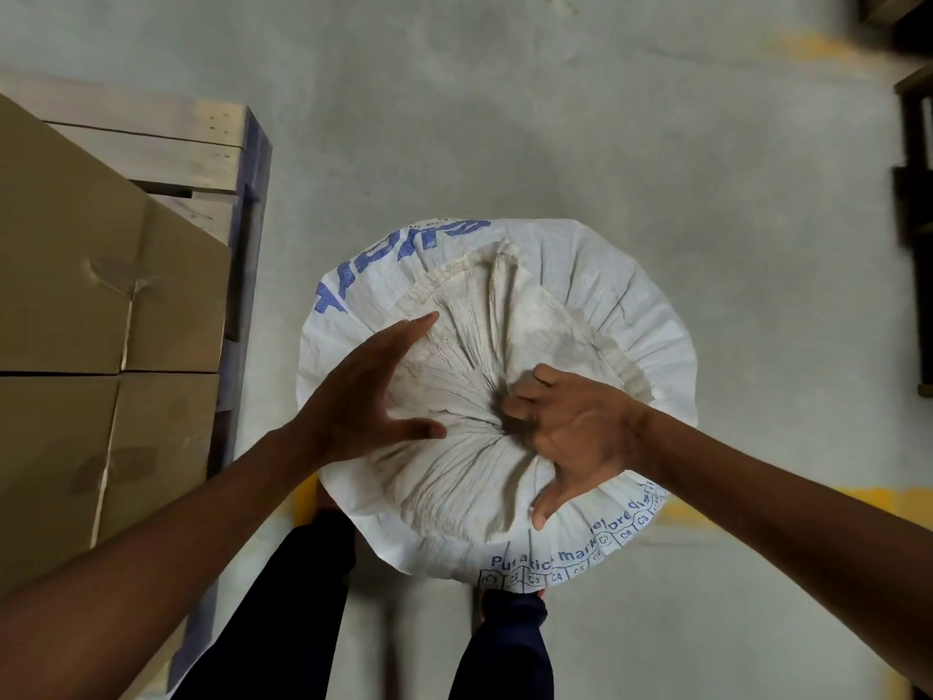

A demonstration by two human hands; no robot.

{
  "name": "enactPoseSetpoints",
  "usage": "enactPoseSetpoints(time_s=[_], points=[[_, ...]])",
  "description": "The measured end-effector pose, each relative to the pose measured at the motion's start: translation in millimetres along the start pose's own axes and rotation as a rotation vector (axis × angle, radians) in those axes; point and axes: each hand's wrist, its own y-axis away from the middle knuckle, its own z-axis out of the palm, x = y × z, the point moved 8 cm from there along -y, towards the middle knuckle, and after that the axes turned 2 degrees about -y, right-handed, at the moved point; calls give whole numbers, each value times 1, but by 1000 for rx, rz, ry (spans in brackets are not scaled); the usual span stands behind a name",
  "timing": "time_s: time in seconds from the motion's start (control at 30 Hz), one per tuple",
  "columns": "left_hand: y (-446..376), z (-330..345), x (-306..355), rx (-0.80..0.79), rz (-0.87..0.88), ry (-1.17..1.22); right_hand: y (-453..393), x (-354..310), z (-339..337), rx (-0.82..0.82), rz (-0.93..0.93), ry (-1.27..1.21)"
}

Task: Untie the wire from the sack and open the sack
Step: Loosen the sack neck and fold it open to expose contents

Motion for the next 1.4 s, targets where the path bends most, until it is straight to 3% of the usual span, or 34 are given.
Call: enactPoseSetpoints(time_s=[0.23, 0.5, 0.77, 0.9, 1.07, 1.4], points=[[-16, 24, 15, -132, 146, -241, 6, 9, 21, -137, 16, -100], [-22, 60, 49, -85, 442, -345, 18, 14, 28, -58, 67, -208], [-31, 96, 67, -312, 440, -577, 38, 12, 45, -141, 190, -331], [-34, 113, 71, -404, 442, -696, 46, 2, 50, -165, 180, -209], [-25, 121, 80, -334, 589, -665, 63, -22, 61, -151, 82, -195], [-7, 140, 83, -540, 599, -482, 72, -59, 68, -192, 57, -329]])
